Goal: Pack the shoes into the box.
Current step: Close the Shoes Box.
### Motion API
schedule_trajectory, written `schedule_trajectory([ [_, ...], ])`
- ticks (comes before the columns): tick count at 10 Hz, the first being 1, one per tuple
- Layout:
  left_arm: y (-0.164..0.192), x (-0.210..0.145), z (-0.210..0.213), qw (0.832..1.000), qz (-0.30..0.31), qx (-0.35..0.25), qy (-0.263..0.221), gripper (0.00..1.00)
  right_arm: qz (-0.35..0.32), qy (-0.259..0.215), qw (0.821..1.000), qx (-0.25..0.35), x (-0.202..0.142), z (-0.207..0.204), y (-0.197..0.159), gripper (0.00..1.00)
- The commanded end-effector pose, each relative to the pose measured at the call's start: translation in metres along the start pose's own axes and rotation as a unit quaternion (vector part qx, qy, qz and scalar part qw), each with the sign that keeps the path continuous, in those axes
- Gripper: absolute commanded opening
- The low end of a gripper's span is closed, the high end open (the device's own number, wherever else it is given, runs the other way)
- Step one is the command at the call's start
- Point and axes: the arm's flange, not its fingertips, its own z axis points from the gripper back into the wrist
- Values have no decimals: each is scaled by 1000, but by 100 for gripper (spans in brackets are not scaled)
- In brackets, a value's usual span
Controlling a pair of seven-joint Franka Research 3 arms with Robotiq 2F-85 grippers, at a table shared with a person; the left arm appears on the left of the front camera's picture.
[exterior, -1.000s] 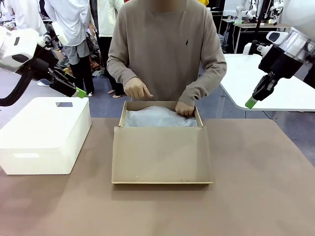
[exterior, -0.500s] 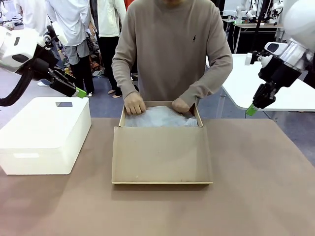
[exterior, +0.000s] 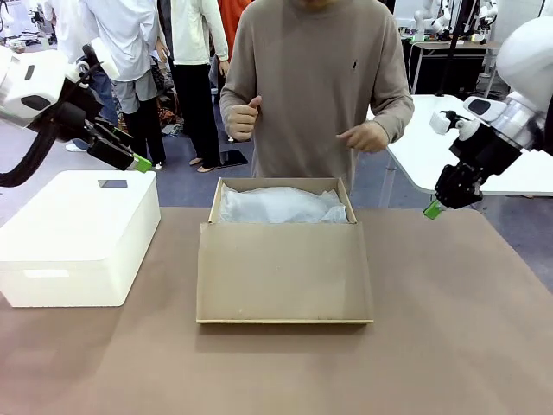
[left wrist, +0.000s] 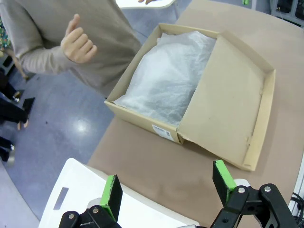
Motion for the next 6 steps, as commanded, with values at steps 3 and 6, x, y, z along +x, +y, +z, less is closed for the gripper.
schedule_trajectory([
  [3, 0, 0, -1, 1000, 1, -2, -7, 100, 0, 0, 1000, 11, -4, -7, -2, 0],
  [6, 0, 0, -1, 1000, 1, -2, -7, 100, 0, 0, 1000, 11, -4, -7, -2, 0],
])
